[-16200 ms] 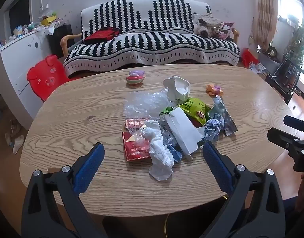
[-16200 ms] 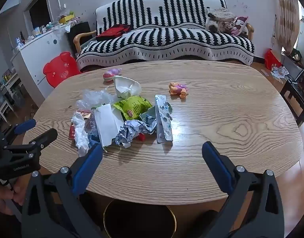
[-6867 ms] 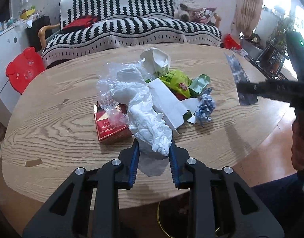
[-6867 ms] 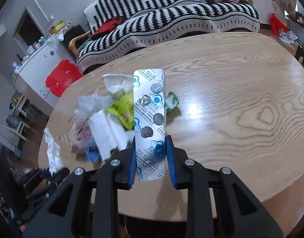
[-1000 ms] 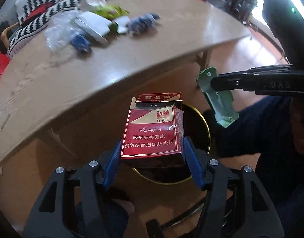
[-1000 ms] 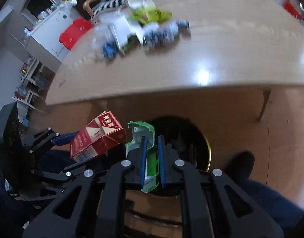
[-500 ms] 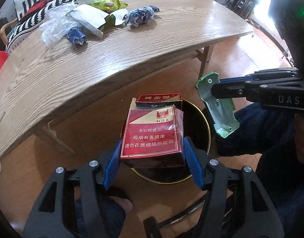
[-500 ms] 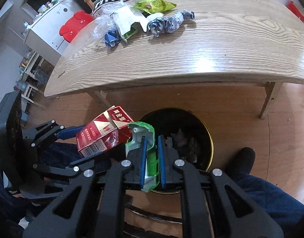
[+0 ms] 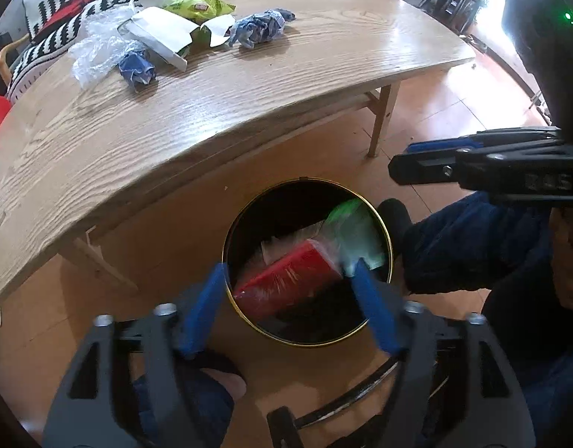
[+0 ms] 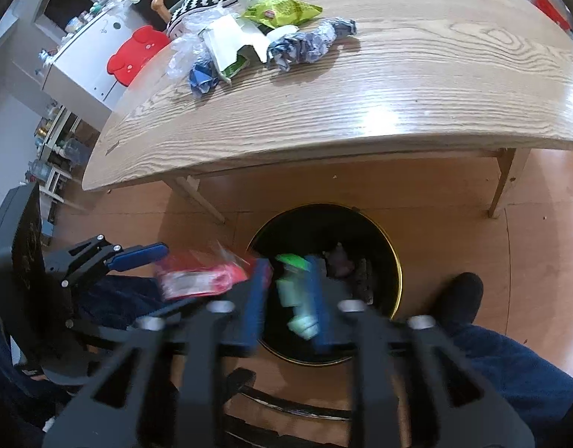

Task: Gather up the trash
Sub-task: 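Carry the cigarette box and green wrapper over the bin and release both, then grasp the white paper with the left gripper while the right grasps the crumpled foil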

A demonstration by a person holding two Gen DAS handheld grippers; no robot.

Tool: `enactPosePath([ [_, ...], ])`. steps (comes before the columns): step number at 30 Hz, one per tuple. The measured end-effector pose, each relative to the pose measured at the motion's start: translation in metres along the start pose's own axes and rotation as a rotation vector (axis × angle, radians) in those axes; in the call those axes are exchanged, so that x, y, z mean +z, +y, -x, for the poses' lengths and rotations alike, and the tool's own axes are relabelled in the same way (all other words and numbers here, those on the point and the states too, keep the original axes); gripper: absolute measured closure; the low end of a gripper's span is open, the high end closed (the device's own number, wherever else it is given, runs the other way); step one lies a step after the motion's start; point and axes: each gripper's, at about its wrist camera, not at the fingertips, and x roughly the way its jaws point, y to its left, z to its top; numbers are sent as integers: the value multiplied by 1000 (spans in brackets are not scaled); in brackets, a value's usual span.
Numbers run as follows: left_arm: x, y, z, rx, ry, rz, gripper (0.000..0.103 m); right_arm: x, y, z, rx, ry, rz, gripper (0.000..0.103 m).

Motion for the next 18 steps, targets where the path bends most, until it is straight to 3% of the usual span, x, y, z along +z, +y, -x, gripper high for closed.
enactPosePath([
  [1,0,0,0,-2,-2,5,22,0,-1,3,4,-15,-5,31],
  [18,3,-1,1,11,-7,12,21,2,2,7,4,-35,-2,31],
])
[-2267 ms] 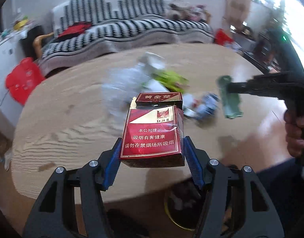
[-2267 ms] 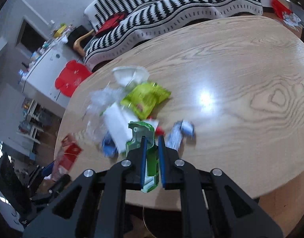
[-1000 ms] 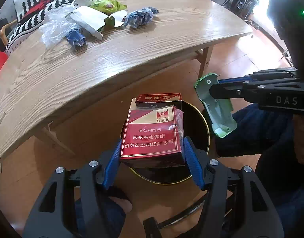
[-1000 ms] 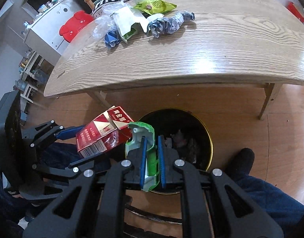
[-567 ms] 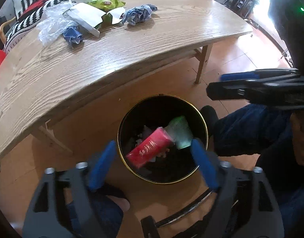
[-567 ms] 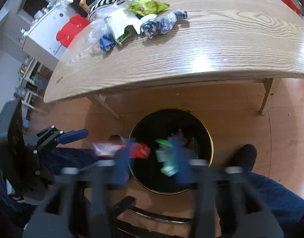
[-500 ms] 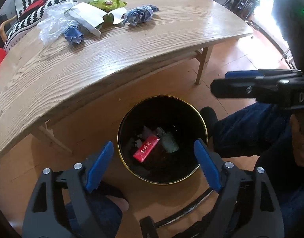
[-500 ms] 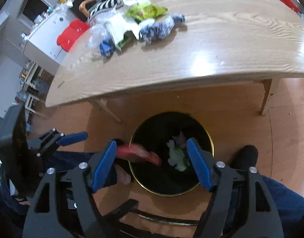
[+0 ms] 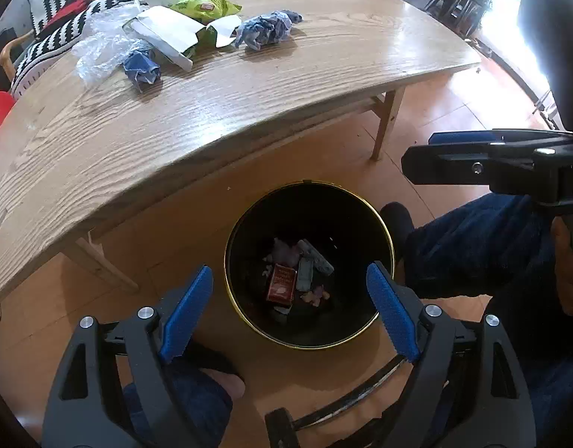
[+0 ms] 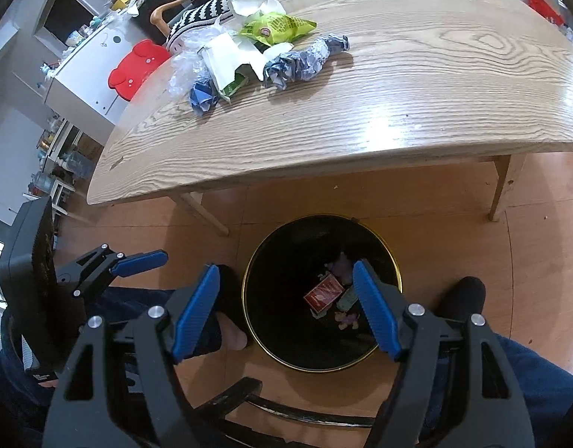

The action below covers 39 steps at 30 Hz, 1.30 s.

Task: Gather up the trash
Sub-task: 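Grasp the white paper with the left gripper while the right grasps the crumpled foil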

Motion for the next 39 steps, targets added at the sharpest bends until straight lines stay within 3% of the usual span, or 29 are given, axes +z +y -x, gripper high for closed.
enactPosePath([
  [12,22,33,25,-2,-88,123,21,23,-1,15,26,-56,-41,31],
  [18,64,62,44,59,-176,200,21,66,2,25,28,-102,-66,31],
  [22,104,77,50,40,-211,262,21,105,-4,20,28,-95,-111,31],
  [30,173,114,10,9,-158,457,21,164,-37,-21,40,-43,-282,31],
  [34,183,124,-12,21,-135,503,21,174,-46,-40,91,-12,-339,37],
  [39,193,130,-28,37,-129,537,21,180,-44,-56,92,12,-357,47],
])
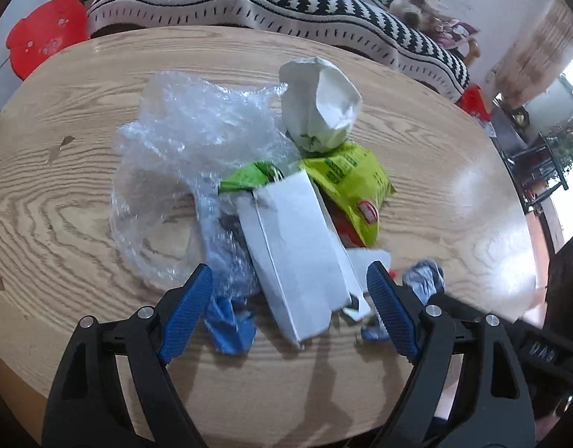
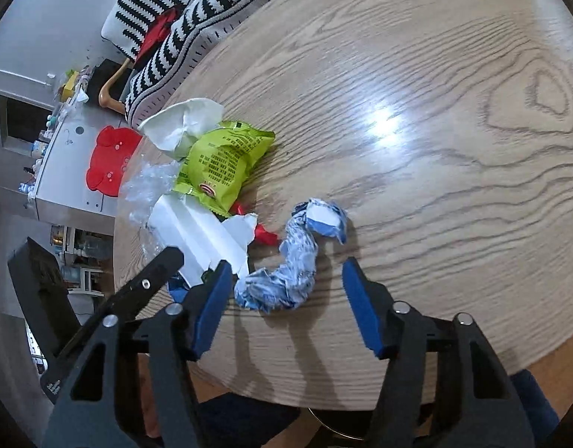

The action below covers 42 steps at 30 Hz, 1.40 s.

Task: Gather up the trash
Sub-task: 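Grasp the white paper with the left gripper while the right grasps the crumpled foil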

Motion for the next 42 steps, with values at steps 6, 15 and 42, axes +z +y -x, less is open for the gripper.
enactPosePath([
  [6,6,-6,-18,45,8,-24,20,-3,0,-12,-37,10,11,78],
  [15,10,-13,-14,45,-46,-63,54,-19,-5,2,-20,-4,35,78],
  [42,-18,44,41,70,-74,-276,17,-26,-8,7,-2,12,60,78],
])
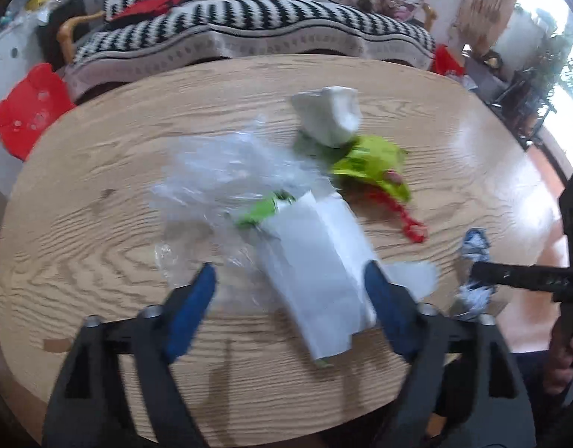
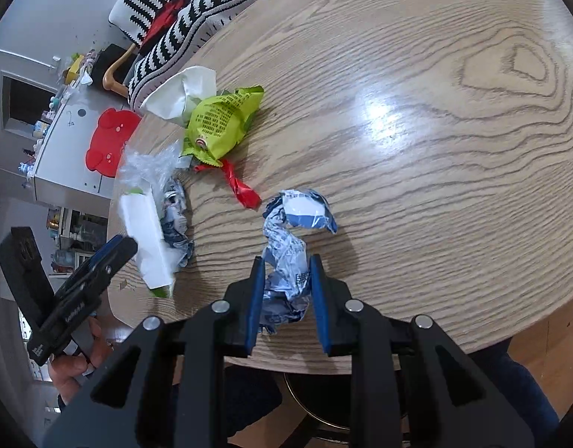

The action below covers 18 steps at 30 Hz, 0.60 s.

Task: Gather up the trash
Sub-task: 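Grasp the white paper with the left gripper while the right grasps the crumpled foil, then carry the white paper and foil over the black bin and release both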

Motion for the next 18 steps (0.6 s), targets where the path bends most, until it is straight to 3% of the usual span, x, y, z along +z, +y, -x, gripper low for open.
enactPosePath([
  [2,-2,8,6,5,-11,24,17,-1,1,0,1,1,4,78],
  [6,-9,7,16,-79,-3,66,16,-2,1,-2,2,3,6,78],
  [14,-19,6,-21,-152,113,227,16,-3,-3,-3,-3,12,2,78],
  [16,-20,8,-29,-144,126,267,20,-4,-2,-3,1,13,3,78],
  [18,-21,9,-38,-144,150,288,39,-4,0,-2,3,14,7,78],
])
